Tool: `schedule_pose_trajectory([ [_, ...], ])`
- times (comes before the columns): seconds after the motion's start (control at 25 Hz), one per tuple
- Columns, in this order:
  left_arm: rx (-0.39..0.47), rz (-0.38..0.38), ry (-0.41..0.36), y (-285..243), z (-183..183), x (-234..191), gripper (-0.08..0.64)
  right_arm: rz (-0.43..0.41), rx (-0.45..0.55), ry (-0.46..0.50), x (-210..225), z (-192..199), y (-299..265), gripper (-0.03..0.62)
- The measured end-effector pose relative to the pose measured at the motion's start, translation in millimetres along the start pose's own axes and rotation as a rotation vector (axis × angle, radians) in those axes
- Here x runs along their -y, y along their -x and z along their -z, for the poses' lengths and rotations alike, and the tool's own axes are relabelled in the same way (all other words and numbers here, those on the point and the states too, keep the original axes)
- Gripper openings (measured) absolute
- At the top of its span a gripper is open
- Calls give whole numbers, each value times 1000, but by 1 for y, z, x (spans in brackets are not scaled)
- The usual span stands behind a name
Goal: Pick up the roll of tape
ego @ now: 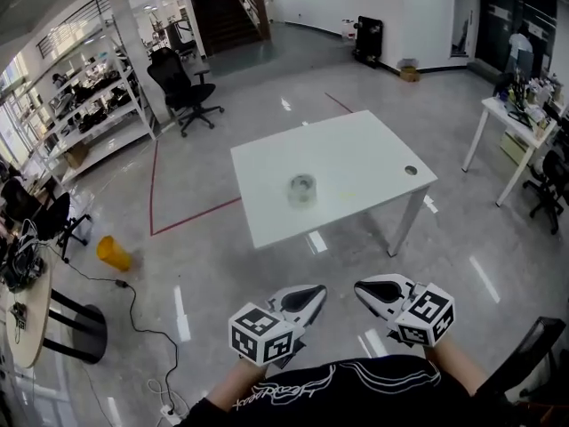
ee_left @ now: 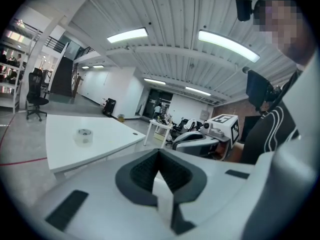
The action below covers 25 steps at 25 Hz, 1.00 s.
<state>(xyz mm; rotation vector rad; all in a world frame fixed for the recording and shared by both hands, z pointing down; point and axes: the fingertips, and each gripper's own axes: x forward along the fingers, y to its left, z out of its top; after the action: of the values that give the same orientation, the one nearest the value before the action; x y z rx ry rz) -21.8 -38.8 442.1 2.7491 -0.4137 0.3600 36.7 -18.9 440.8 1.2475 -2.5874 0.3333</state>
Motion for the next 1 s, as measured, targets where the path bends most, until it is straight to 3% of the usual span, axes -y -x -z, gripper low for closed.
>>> schedule_pose_trajectory([
  [0.48, 2, -69, 53, -17, -5, -59, 3, -59, -10, 26, 43, -9, -49, 15],
  [1.0, -29, -153, 122, -95, -36, -187, 3, -157, -79, 11, 168, -18, -150, 15],
])
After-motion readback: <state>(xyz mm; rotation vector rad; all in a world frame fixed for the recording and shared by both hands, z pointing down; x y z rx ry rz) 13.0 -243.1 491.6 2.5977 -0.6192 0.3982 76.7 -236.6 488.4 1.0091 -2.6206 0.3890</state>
